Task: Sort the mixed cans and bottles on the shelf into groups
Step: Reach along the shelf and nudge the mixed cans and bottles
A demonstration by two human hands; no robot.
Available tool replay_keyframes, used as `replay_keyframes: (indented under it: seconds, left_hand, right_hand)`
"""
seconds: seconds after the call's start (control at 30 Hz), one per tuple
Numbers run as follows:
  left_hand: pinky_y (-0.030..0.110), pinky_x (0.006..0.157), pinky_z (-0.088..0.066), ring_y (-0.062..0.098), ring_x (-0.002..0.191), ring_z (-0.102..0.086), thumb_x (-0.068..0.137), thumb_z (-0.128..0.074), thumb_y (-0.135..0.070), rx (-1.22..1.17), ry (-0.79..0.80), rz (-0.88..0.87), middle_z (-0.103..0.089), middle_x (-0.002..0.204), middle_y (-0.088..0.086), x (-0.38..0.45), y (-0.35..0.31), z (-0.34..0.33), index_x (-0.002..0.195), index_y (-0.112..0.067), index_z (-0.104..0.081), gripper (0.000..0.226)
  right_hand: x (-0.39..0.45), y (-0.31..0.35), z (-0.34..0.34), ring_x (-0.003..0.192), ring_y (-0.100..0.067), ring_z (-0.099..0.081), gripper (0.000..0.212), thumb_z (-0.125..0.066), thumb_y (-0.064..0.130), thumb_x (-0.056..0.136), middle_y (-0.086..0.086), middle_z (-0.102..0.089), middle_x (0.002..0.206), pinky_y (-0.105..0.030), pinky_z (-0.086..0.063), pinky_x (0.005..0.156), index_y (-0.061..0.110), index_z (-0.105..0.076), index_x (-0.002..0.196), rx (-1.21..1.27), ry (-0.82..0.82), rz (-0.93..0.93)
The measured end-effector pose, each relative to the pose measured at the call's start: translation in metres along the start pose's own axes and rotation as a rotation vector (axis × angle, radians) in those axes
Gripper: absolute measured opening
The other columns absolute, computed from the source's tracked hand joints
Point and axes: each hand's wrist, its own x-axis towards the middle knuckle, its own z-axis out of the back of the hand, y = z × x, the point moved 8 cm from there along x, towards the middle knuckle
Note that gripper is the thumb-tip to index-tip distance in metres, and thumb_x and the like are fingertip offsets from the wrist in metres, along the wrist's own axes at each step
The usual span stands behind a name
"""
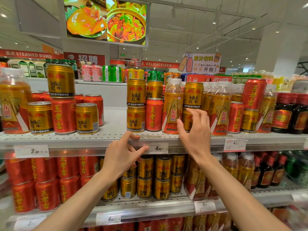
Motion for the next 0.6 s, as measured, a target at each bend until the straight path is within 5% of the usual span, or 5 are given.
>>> replay_keyframes:
  seconds: [0.3,0.6]
  left_hand:
    - [0.030,0.065,-0.061,0.003,0.042,-0.067,0.083,-0.081,-0.045,0.004,-0.013,-0.020,-0.071,0.053,-0.015,0.000,-0.001,0.001,0.101,-0.029,-0.058,0.033]
    - [0.034,0.066,-0.061,0.004,0.041,-0.066,0.083,-0.081,-0.045,-0.019,-0.012,-0.003,-0.071,0.051,-0.015,-0.001,-0.001,0.001,0.099,-0.033,-0.057,0.031]
  right_hand:
    - [0.024,-0.025,-0.015,0.147,-0.023,-0.031,0.082,-0.050,0.052,0.100,-0.005,-0.025,0.164,-0.042,-0.029,0.116,0.018,-0.009,0.161,0.126,0.153,-0.369]
    - [0.030,-0.036,-0.024,0.146,-0.026,-0.035,0.080,-0.052,0.056,0.098,-0.002,-0.032,0.162,-0.049,-0.032,0.116,0.023,-0.014,0.159,0.258,0.214,-0.475]
